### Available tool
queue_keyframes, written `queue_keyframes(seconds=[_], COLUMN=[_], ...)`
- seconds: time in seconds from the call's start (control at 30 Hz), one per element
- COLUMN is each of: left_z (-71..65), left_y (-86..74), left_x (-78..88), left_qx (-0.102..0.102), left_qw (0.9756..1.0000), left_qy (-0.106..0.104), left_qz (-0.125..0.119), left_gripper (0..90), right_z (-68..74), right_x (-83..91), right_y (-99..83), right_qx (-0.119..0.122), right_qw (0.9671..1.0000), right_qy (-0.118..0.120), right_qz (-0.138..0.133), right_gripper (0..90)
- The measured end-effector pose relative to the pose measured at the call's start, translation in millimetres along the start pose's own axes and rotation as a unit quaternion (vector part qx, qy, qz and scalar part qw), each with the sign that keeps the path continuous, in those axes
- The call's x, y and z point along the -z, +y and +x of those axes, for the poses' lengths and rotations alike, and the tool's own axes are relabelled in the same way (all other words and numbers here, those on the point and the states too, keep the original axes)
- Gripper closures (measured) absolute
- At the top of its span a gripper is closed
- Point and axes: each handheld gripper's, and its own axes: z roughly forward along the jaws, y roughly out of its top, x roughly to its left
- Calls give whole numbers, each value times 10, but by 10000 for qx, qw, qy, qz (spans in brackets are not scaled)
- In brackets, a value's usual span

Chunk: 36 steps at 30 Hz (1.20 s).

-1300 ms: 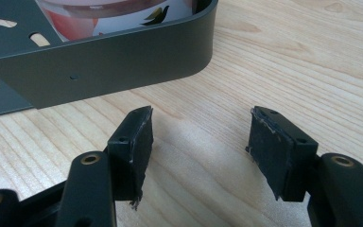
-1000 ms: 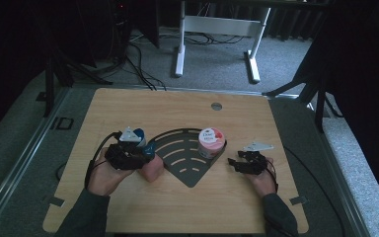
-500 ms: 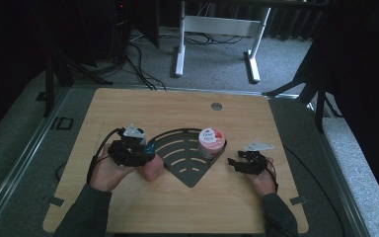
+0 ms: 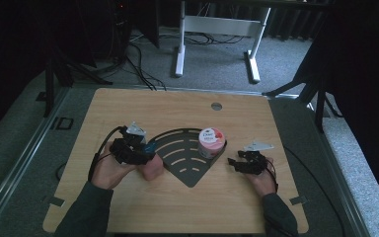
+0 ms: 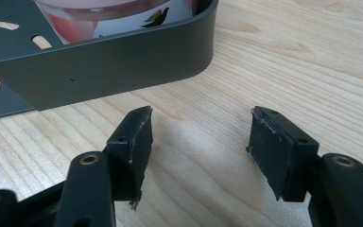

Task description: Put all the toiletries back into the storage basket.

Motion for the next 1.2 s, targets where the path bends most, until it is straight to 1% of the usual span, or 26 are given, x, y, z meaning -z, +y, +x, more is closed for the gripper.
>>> queue_keyframes(seconds=[0.03, 0.13, 0.23, 0.27, 0.37, 0.43, 0.5, 0.6, 0.87, 0.97, 1.2], left_z=[2, -11, -28, -28, -19, -10, -7, -13, -32, -33, -68], left_y=[1, 8, 32, 41, 59, 62, 64, 76, 134, 152, 211], left_x=[-10, -60, -115, -125, -129, -121, -121, -119, -119, -118, -119], left_qx=[-6, -37, -110, -95, -84, -85, -49, -84, -105, -101, -225], left_qw=[10000, 10000, 9999, 9999, 9999, 9999, 9999, 9998, 9992, 9989, 9974], left_qy=[23, 15, 59, 59, 71, 69, 54, 78, 153, 143, 155], left_qz=[-24, 25, 97, 100, 99, 109, 104, 143, 361, 434, 659], left_gripper=[478, 465, 461, 462, 483, 513, 519, 522, 529, 531, 534], right_z=[1, -1, -2, -2, -2, -3, -3, -2, -5, -7, -8], right_x=[0, -1, -1, -1, -1, 0, 0, -1, 0, 0, -1], right_y=[0, 1, 1, 2, 2, 2, 2, 2, 2, 2, 3], right_qx=[-3, -9, -22, -27, -23, -26, -34, -33, -45, -45, -50], right_qw=[10000, 10000, 10000, 10000, 10000, 10000, 10000, 10000, 10000, 10000, 10000], right_qy=[0, 6, 16, 18, 20, 22, 25, 23, 33, 37, 39], right_qz=[-1, -1, -1, 0, 1, 1, 0, -2, 0, -1, 0], right_gripper=[396, 395, 394, 393, 392, 392, 392, 392, 391, 391, 390])
